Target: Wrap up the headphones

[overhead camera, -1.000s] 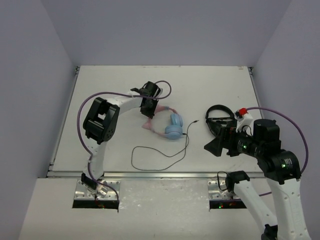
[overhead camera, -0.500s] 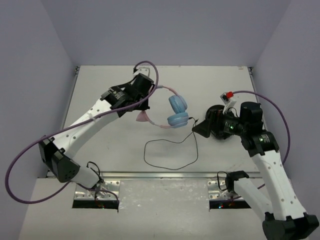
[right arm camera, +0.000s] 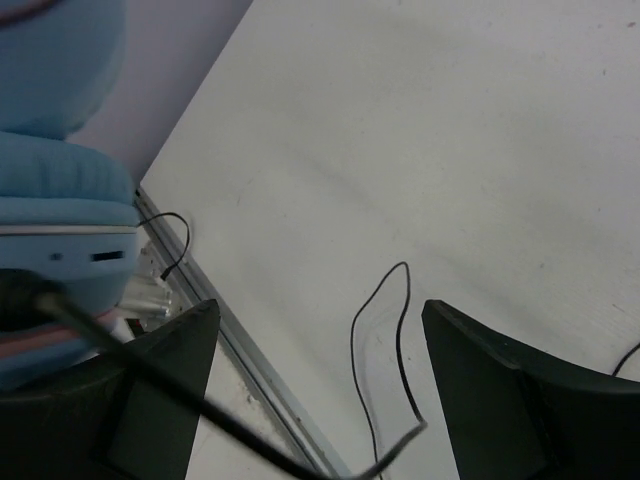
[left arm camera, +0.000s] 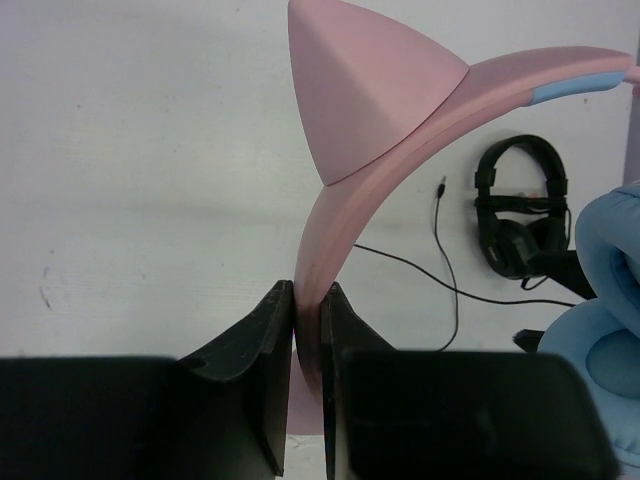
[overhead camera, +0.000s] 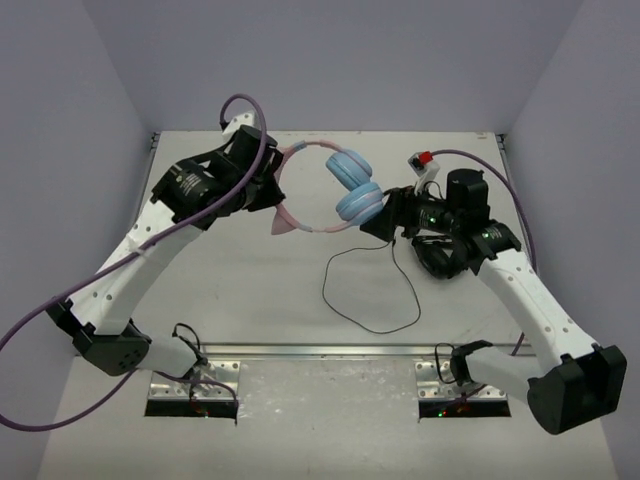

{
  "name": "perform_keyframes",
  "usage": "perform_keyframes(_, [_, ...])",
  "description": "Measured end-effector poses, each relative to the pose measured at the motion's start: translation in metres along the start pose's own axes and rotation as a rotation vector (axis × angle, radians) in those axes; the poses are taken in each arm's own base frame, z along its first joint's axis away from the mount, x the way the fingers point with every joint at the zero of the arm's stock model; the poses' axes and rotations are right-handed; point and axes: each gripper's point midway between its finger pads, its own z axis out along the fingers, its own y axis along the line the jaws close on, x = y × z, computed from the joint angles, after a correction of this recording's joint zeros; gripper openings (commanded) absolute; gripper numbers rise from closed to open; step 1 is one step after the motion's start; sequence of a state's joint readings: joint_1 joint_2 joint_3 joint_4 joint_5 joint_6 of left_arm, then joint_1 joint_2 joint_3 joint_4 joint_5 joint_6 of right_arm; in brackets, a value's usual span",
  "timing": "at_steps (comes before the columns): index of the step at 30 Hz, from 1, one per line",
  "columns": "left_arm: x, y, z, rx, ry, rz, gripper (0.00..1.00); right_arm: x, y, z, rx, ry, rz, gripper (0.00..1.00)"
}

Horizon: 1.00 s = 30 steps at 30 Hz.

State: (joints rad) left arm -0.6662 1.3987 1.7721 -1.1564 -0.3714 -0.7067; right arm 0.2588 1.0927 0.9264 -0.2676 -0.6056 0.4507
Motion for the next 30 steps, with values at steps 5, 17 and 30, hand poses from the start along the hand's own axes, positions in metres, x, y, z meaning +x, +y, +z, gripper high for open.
perform_keyframes(5, [-0.017,-0.008,-0.021,0.046,-0.037,-0.083,0.00,0.001,0.009,0.017,-0.055,-0.014,-0.019,0.72])
perform_keyframes(17, [-0.042,0.005,-0.045,0.011,-0.144,-0.162,0.00,0.028,0.003,0.022,-0.091,-0.048,0.072,0.62])
perform_keyframes(30, [-0.046,0.004,-0.049,0.022,-0.161,-0.187,0.00,-0.001,0.002,0.029,-0.085,-0.166,0.107,0.66])
